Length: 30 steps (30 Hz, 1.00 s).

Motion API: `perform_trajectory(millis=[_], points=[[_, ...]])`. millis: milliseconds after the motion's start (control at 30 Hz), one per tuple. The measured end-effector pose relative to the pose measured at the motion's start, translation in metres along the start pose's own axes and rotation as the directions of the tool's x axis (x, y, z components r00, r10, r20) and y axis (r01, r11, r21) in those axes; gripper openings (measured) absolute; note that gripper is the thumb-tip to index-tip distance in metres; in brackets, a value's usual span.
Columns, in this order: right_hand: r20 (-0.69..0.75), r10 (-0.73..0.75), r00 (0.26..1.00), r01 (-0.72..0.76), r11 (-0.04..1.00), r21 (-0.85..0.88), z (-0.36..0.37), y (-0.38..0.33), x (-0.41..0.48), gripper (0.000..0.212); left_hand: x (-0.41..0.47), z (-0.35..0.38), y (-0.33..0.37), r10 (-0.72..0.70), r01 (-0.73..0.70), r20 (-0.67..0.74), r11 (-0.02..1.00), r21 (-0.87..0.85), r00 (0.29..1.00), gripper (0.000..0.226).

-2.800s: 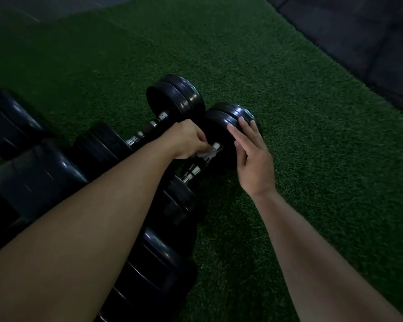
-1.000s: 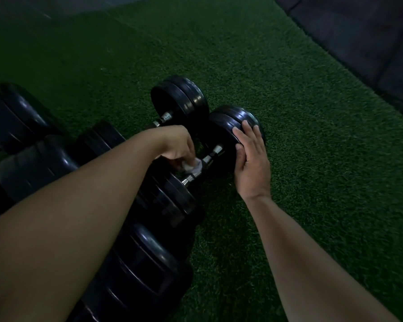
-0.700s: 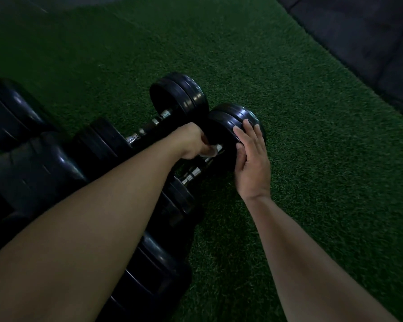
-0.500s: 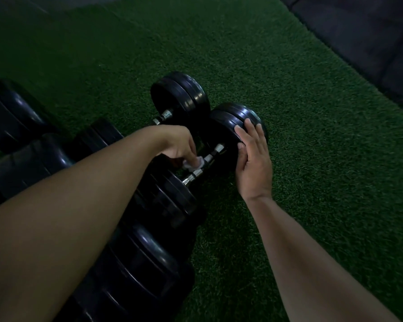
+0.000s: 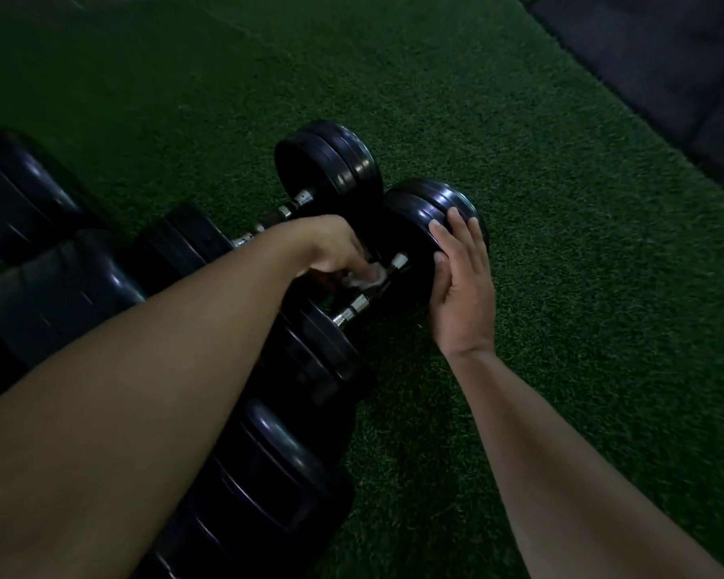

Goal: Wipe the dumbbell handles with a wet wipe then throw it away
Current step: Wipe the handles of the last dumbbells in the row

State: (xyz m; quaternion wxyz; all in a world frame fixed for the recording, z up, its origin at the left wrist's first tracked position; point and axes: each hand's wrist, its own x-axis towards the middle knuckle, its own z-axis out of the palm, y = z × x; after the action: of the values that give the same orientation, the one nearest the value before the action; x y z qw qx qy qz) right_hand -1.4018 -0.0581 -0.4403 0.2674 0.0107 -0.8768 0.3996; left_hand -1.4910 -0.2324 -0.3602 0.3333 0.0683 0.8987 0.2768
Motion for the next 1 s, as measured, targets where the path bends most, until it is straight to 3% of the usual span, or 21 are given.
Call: perform_trajectory(millis=[167,333,500,700,800,1000], points=[[-0.012,-0.007,1.0,0.007,1.0,0.002,0.001,0.001,0.0,0.036,-0.02,-0.013,-0.018,-0.091,0.047,0.212,0.978,0.204,0.973,0.015],[-0.014,-0.016,1.0,0.016,1.0,-0.001,0.002,0.002,0.0,0.037,-0.013,-0.012,-0.01,-0.07,0.015,0.182,0.958,0.288,0.981,0.015],[-0.015,-0.015,1.0,0.014,1.0,-0.017,0.002,0.004,0.0,0.037,-0.016,-0.018,-0.006,-0.13,-0.012,0.273,0.886,0.463,0.953,0.019],[-0.01,0.002,1.0,-0.003,0.998,-0.057,0.0,0.0,0.002,0.038,-0.013,-0.013,-0.009,-0.041,-0.051,0.219,0.916,0.398,0.975,0.019],[-0.011,-0.004,1.0,0.003,0.998,-0.056,0.0,0.001,0.0,0.037,-0.019,-0.017,-0.01,-0.078,-0.044,0.278,0.913,0.406,0.958,0.02],[-0.018,0.007,1.0,-0.008,0.998,-0.066,0.0,-0.002,0.002,0.037,-0.031,0.013,0.018,0.014,-0.133,0.215,0.825,0.55,0.977,0.038]])
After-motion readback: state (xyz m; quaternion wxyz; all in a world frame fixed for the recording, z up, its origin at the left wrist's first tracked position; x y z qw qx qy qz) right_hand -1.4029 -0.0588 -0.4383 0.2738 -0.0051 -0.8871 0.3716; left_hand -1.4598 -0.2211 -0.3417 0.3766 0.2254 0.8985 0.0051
